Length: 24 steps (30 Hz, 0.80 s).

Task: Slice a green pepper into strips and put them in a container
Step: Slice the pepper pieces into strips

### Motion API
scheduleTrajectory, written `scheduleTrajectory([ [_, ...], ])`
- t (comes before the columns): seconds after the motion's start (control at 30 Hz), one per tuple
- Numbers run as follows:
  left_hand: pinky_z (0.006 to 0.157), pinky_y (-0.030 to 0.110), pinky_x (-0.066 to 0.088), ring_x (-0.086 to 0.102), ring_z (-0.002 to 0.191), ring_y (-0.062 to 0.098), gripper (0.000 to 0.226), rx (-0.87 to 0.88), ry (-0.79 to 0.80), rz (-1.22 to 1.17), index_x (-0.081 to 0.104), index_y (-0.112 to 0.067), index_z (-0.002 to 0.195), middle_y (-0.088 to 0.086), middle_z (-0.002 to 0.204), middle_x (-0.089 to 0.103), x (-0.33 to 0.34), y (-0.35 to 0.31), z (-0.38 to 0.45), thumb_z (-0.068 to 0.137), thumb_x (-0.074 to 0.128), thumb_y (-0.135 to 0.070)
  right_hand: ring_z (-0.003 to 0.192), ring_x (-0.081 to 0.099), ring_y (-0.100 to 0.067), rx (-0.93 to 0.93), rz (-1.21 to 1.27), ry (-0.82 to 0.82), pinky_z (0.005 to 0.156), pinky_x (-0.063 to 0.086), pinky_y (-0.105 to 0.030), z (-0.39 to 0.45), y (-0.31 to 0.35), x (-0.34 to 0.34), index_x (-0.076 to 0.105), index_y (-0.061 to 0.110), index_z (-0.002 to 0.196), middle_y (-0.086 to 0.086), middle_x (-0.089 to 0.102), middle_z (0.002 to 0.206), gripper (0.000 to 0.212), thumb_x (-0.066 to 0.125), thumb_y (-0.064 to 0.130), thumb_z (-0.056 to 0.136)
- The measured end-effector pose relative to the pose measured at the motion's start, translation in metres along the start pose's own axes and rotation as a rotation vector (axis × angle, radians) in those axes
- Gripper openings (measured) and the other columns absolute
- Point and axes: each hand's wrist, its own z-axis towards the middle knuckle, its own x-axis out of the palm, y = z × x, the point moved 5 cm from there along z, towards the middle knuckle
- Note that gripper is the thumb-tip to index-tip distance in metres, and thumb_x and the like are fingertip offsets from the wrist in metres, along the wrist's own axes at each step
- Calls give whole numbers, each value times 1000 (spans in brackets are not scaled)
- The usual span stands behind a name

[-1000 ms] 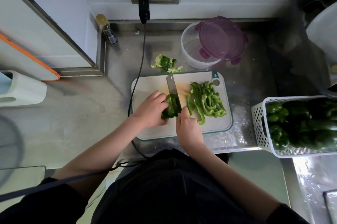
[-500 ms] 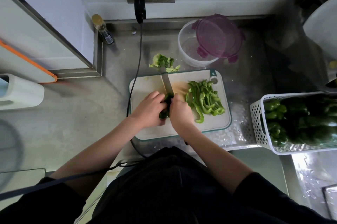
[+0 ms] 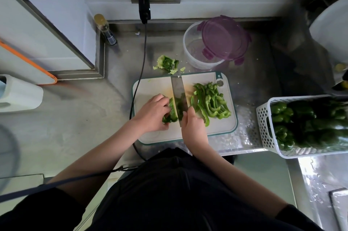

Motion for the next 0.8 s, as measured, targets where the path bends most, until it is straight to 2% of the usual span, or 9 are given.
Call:
scheduleTrajectory([
  [0.13,89,28,38,41,101,20,28,-2,8,0,67,-13,74,-1,93,49,2,0,0,64,72,-39,58,45,-29,11,4,16,51,34,-34,0,0,4,40,5,100,-11,47,65,22,31,24,102],
  [0.27,87,27,39,41,99,21,26,2,6,-19,62,-14,66,-2,88,46,2,0,1,61,73,-37,56,46,-28,19,19,26,50,35,-33,1,-2,8,43,3,106,-6,43,61,25,30,24,103],
  [0.4,87,26,38,39,99,20,26,13,6,-16,61,-14,65,-6,87,38,3,0,2,61,73,-37,55,47,-28,22,5,40,48,38,-34,3,-2,12,42,3,101,-6,44,61,23,30,23,103],
  [0.5,86,27,39,38,99,20,27,19,5,-22,61,-15,66,-4,88,41,4,1,2,60,73,-38,59,51,-31,25,-44,63,51,41,-36,2,-2,17,41,5,100,-4,43,60,18,30,20,103],
  [0.63,84,26,37,36,97,20,28,15,26,-10,60,-13,68,-4,87,36,5,1,3,62,73,-37,77,63,-37,45,-159,120,56,41,-35,2,-5,24,40,6,111,-17,62,79,15,32,15,101],
  [0.8,86,29,39,37,99,22,29,5,27,1,62,-12,71,0,90,42,7,2,1,62,72,-38,80,64,-36,48,-199,119,56,38,-34,5,4,24,40,7,107,-17,63,86,12,32,13,101],
])
